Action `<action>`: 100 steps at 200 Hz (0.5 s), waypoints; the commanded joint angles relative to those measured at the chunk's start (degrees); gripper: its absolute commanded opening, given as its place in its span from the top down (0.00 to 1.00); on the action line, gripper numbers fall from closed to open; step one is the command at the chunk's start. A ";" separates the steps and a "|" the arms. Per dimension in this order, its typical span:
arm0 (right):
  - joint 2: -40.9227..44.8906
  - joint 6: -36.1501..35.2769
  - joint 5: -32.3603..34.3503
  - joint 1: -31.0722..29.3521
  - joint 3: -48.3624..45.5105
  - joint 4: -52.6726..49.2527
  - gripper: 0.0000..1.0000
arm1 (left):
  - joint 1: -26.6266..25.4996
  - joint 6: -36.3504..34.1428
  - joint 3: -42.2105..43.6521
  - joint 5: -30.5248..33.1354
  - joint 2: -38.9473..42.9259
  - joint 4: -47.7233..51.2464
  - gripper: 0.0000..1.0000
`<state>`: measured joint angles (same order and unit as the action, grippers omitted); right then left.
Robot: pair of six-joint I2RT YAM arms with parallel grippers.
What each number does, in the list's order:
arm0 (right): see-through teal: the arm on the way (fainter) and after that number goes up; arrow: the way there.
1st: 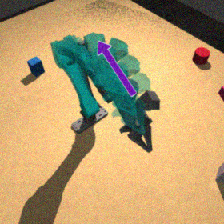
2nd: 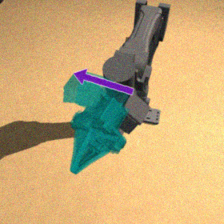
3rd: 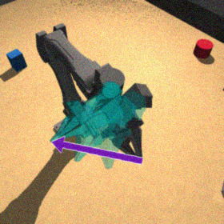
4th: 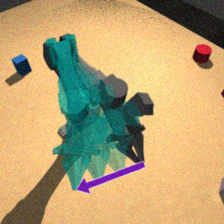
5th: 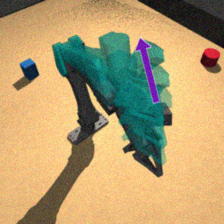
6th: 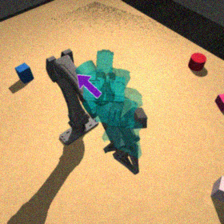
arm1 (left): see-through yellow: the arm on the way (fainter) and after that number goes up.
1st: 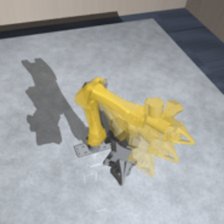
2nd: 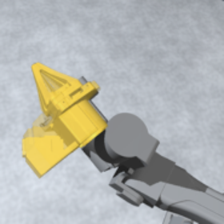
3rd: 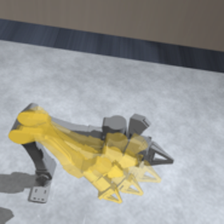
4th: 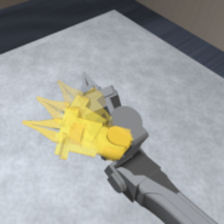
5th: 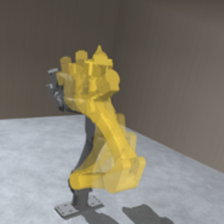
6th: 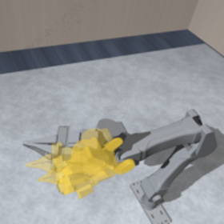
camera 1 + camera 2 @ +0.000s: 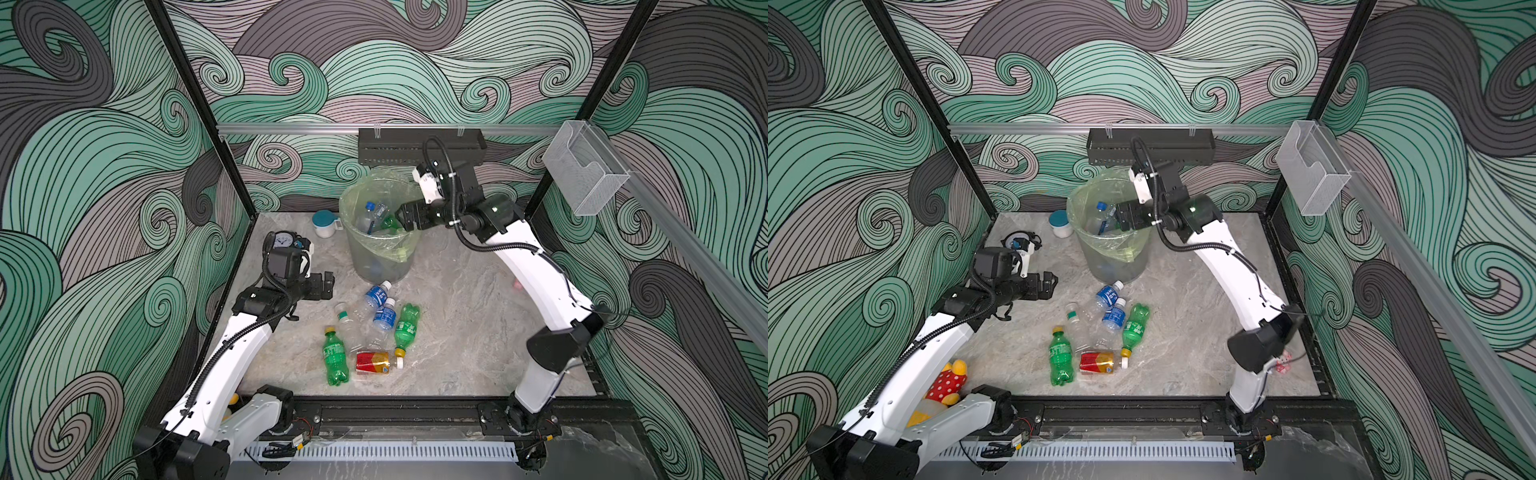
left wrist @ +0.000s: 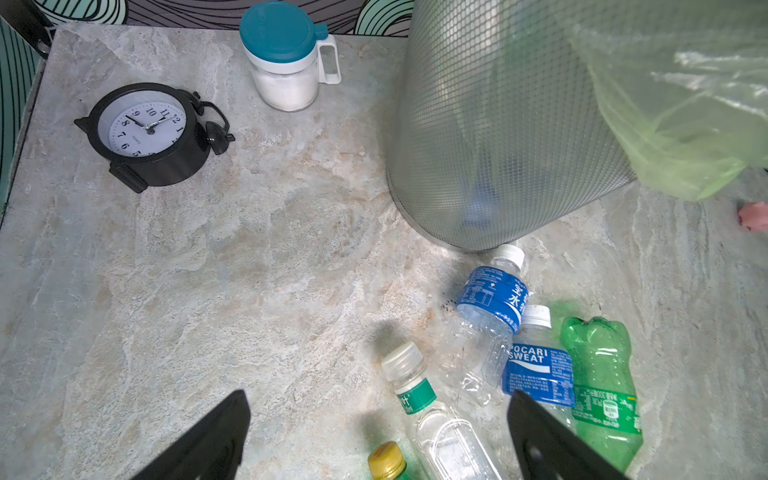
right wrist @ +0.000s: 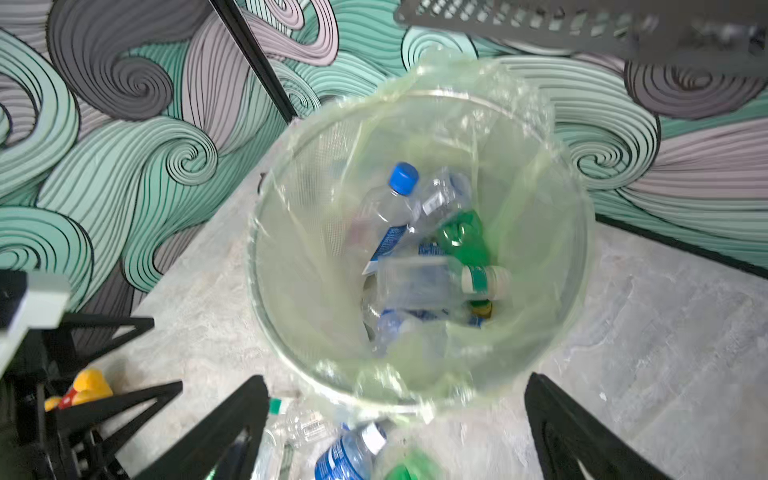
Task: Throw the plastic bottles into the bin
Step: 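Lift the blue-capped bottle with the right gripper and release it into the bin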
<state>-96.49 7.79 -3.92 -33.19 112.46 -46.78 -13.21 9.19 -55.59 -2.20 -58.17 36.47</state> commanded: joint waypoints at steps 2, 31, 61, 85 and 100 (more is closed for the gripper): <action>9.56 0.46 1.19 0.16 -11.68 11.72 0.01 | 0.31 -1.53 -0.20 -2.28 0.70 2.34 0.03; 17.69 0.65 3.83 0.15 -23.96 14.24 0.00 | 0.37 0.58 0.00 -0.81 0.78 6.30 0.04; 21.36 1.71 6.68 0.46 -32.01 14.51 0.00 | 0.29 4.99 1.55 -2.41 1.31 8.65 0.04; 22.21 3.01 7.75 0.56 -35.96 14.42 0.00 | 0.21 11.30 1.89 -6.06 0.51 11.89 0.05; 22.31 3.43 8.15 0.71 -37.26 14.46 0.00 | 0.12 13.72 1.35 -5.98 -0.01 15.29 0.05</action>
<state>-74.72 9.91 1.85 -32.88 76.95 -33.58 -13.21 16.40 -53.71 -5.69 -57.69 44.95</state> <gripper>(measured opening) 0.995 0.950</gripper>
